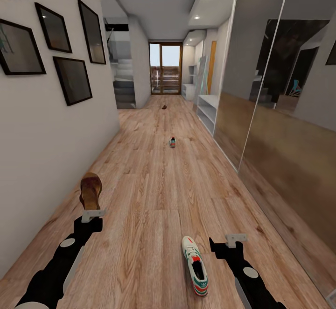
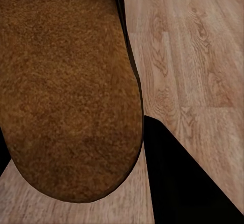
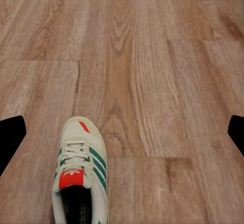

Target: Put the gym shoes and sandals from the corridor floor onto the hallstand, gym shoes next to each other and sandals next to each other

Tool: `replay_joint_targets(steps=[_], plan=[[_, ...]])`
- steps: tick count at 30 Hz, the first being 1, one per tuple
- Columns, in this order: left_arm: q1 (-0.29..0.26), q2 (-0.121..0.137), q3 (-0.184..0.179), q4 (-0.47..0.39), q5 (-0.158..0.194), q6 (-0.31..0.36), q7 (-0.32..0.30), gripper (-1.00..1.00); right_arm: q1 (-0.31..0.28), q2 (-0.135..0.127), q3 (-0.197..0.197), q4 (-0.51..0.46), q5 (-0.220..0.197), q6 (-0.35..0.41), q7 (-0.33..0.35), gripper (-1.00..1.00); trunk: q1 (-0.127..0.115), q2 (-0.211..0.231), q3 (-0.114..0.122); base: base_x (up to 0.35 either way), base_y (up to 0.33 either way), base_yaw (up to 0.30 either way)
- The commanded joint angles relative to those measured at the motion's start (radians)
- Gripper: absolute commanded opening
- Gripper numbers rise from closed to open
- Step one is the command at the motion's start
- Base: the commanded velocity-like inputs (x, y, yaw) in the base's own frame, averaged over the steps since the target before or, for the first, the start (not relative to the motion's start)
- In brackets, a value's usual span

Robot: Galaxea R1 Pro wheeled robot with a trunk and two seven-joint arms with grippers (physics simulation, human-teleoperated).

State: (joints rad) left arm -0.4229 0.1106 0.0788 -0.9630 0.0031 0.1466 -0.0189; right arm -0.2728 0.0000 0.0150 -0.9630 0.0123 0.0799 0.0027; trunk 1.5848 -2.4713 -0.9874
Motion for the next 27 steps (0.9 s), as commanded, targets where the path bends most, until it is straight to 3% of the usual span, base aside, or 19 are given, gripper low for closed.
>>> replay_joint_targets(steps=[1,4,8,10,18,27], plan=[[0.000,0.000,0.001,-0.001,-0.003,0.003,-0.003,-1.00,0.000,0.000,0.000,-0.002,0.001,0.005,0.000,1.00,0.004,-0.008,-0.004,0.000,0.000,0.000],[0.000,0.000,0.000,-0.001,-0.004,-0.031,-0.003,-1.00,0.000,0.000,0.000,-0.002,0.002,0.004,0.000,1.00,0.015,-0.029,-0.014,0.000,0.000,0.000],[0.000,0.000,-0.002,-0.006,-0.005,-0.129,-0.004,-1.00,0.000,0.000,0.001,-0.002,0.002,0.003,0.000,1.00,0.017,-0.030,-0.032,0.000,0.000,0.000],[-0.001,0.000,-0.007,-0.023,-0.005,-0.147,-0.004,-1.00,0.000,0.000,0.000,-0.002,0.002,0.003,0.000,1.00,0.018,-0.030,-0.042,0.000,0.000,0.000],[-0.008,-0.007,-0.015,-0.099,-0.004,-0.158,-0.015,-1.00,0.000,0.001,0.002,0.000,0.002,0.003,0.000,1.00,0.022,-0.032,-0.086,0.000,0.000,0.000],[-0.008,-0.008,-0.016,-0.109,-0.005,-0.157,-0.079,-1.00,0.000,0.000,0.033,0.000,0.003,0.004,0.000,1.00,0.022,-0.032,-0.108,0.000,0.000,0.000]])
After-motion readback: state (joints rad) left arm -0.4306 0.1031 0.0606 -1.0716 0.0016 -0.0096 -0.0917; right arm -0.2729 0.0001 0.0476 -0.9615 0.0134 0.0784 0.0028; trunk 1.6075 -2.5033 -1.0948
